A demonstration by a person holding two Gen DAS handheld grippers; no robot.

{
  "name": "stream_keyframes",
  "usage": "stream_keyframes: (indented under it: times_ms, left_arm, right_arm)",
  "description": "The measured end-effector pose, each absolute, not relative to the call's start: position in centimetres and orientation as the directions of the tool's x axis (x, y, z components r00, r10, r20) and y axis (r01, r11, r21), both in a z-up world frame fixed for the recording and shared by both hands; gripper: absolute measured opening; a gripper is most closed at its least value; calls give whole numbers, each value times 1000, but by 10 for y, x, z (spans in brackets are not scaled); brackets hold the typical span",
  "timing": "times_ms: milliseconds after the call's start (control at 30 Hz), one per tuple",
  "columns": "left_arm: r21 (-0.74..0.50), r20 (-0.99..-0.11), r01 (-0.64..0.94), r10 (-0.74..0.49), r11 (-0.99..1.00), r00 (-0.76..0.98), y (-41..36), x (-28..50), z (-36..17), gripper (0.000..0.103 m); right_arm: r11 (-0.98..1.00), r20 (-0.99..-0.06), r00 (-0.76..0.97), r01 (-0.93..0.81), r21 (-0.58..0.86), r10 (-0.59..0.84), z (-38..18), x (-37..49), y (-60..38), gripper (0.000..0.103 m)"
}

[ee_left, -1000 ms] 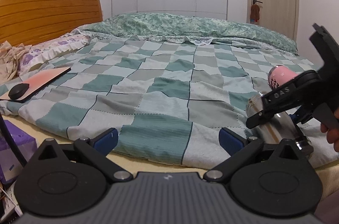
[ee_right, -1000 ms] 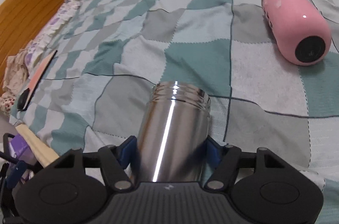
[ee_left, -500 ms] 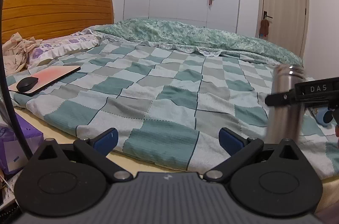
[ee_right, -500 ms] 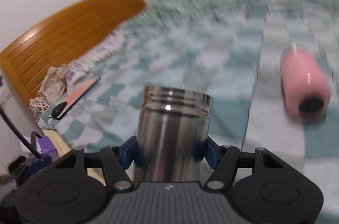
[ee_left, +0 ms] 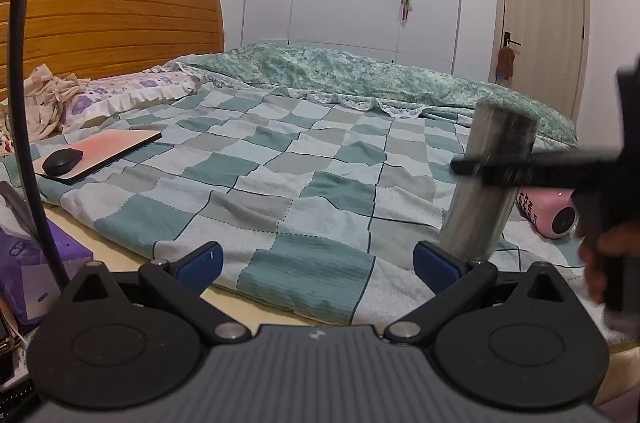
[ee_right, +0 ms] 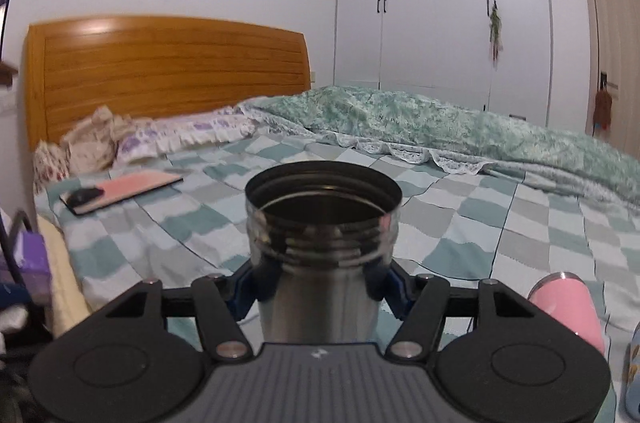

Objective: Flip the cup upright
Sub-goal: 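Turn the silver bottle upright with the right gripper and set it on the bed, then open the right gripper and withdraw both tools from the bottle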

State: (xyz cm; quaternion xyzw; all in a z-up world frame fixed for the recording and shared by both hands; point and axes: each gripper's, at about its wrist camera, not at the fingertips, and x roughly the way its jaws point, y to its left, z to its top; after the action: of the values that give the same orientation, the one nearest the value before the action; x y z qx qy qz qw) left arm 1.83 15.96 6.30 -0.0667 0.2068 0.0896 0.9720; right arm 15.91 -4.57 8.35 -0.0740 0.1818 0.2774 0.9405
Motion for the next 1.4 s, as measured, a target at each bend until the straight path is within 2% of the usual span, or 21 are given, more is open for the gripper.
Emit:
stream_keyframes:
  times_ms: [100,167,433,500,533,567,767,833,1000,1167,1267,1400]
  left_arm:
    - [-99,-414,-195,137,976,900,160,17,61,103]
    - [-97,-419,-197,139,976,897,161,16,60,103]
    - [-109,-393,-181,125,977,911,154,10,63,103]
    - [-108,-369,-164,114,980,922,149,6,66,103]
    - [-109,-355,-154,106,982,929,146,4,67,103]
    - [-110,-341,-142,97,984,935,143,2,68,103]
    - [-134,-274,-82,42,988,961,113,-5,69,103]
    - [-145,-246,-56,19,988,969,101,-8,67,103]
    - [-148,-207,13,-43,989,977,63,-11,55,103]
    - [-55,-170,40,-49,998,984,17,-17,39,103]
    - [-39,-161,50,-55,998,985,-1,-21,28,103]
    - [-28,-139,34,-38,999,990,-15,-26,15,103]
  right_arm:
    - [832,-457,742,-554,-4,491,56,167,-42,62]
    - [829,-409,759,-560,-13,506,48,160,-44,62]
    - [819,-409,758,-572,-45,508,50,154,-43,64]
    - [808,-393,746,-589,-13,537,53,149,-54,83]
    - [808,-365,753,-589,-4,548,55,143,-62,98]
    - [811,-333,766,-585,-4,550,58,136,-69,103]
    - [825,-120,824,-562,-53,553,72,76,-146,103]
    - [842,-84,846,-533,-86,527,74,56,-171,103]
    - [883,-91,891,-453,-123,445,69,15,-234,103]
    - [927,-121,929,-361,-102,349,53,-18,-287,103]
    - [943,-136,941,-323,-81,310,41,-29,-307,103]
    - [955,-105,956,-283,-90,274,22,-45,-318,103]
